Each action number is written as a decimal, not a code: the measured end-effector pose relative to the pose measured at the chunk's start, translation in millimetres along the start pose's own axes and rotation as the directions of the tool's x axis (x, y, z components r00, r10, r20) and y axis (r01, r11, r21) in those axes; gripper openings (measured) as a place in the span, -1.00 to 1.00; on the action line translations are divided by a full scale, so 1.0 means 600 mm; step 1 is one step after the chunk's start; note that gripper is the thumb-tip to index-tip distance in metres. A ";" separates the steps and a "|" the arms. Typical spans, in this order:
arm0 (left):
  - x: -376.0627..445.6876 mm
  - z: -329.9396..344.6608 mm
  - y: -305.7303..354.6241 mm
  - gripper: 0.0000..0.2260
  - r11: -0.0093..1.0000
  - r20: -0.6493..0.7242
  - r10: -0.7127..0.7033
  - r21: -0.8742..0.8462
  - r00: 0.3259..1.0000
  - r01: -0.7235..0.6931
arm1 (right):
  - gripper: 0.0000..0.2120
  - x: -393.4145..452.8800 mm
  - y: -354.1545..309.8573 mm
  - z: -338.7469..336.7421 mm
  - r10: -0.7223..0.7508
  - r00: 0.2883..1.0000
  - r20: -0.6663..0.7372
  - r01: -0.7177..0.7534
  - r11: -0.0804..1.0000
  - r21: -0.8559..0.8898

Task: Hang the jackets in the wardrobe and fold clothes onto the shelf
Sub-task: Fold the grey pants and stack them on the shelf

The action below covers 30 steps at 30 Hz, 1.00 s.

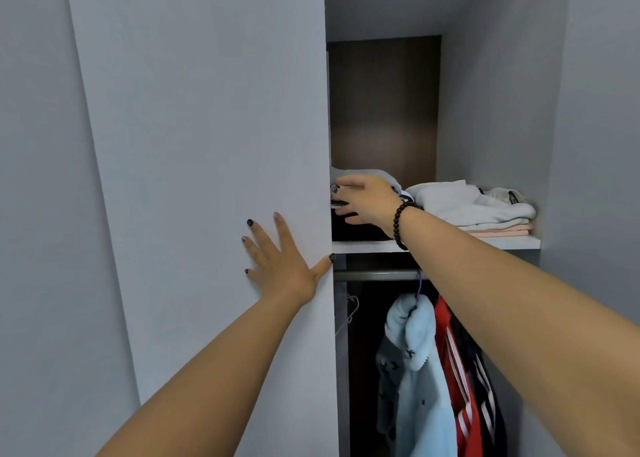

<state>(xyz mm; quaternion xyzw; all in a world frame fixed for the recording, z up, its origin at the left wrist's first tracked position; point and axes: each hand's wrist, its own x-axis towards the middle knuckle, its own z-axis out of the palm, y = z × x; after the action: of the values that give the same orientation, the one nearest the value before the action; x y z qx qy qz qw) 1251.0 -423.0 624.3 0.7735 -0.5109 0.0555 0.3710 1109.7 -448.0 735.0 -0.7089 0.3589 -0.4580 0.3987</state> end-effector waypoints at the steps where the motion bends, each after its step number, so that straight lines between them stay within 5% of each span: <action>1: -0.014 0.001 -0.001 0.11 1.000 0.037 -0.010 -0.027 0.999 0.011 | -0.66 -0.013 -0.003 -0.010 0.003 1.000 -0.018 -0.003 1.000 -0.019; 5: -0.083 0.025 0.022 0.12 0.994 0.196 -0.007 -0.106 0.981 0.028 | -0.75 -0.074 -0.011 -0.047 -0.040 0.995 -0.094 0.016 0.969 -0.246; 13: -0.248 0.044 0.159 0.16 0.918 0.327 0.380 -0.248 0.865 -0.309 | -0.81 -0.216 -0.030 -0.135 -0.188 0.963 -0.191 0.013 0.746 -0.666; 18: -0.374 0.034 0.244 0.17 0.787 0.278 0.613 -0.301 0.740 -0.539 | -0.81 -0.293 -0.075 -0.212 -0.248 0.932 -0.266 -0.039 0.660 -0.750; 24: -0.502 0.026 0.321 0.14 0.599 0.258 0.780 -0.570 0.570 -0.562 | -0.82 -0.382 -0.147 -0.294 -0.372 0.891 -0.262 -0.042 0.507 -0.861; 30: -0.608 0.025 0.400 0.11 0.458 0.049 0.829 -0.631 0.556 -0.627 | -0.78 -0.498 -0.198 -0.364 -0.490 0.870 -0.050 0.034 0.162 -0.986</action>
<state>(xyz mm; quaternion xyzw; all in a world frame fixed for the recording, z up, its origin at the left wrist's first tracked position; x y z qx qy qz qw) 875.4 -207.7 568.2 0.3273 -0.8457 -0.0751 0.4148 825.8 -188.0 790.4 -0.7525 0.4981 -0.3156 -0.2933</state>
